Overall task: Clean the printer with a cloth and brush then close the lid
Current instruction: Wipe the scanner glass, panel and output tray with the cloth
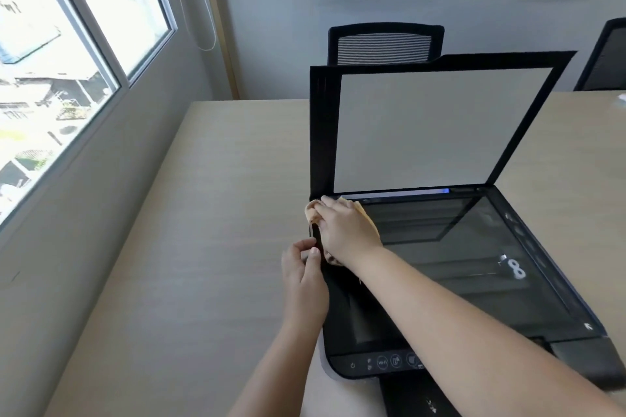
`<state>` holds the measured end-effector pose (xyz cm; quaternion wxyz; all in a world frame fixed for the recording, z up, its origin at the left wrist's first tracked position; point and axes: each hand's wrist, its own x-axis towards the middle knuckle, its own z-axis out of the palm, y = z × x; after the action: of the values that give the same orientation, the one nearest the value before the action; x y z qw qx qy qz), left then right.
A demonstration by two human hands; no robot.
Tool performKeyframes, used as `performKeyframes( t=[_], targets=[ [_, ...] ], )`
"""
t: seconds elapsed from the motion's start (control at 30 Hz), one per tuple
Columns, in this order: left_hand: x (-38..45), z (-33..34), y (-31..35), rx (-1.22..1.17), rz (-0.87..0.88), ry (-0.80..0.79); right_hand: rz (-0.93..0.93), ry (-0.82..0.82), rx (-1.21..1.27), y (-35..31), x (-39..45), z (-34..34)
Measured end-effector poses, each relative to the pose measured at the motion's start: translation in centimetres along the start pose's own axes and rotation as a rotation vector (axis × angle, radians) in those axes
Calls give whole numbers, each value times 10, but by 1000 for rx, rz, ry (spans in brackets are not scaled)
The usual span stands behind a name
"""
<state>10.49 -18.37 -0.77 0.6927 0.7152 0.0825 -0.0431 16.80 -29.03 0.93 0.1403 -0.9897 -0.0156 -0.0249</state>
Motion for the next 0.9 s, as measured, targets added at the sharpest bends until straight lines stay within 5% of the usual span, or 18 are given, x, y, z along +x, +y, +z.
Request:
performKeyframes(
  t=[0.4,0.63,0.9],
  targets=[
    [17,11,19,212,182,-62,291,0,-7,73,-11,-57],
    [18,9,10,-93,31,86,32,-109,13,-17,14,-31],
    [14,4,19,-281,2,107,-89,-118,-16,-19,-34,-30]
  ],
)
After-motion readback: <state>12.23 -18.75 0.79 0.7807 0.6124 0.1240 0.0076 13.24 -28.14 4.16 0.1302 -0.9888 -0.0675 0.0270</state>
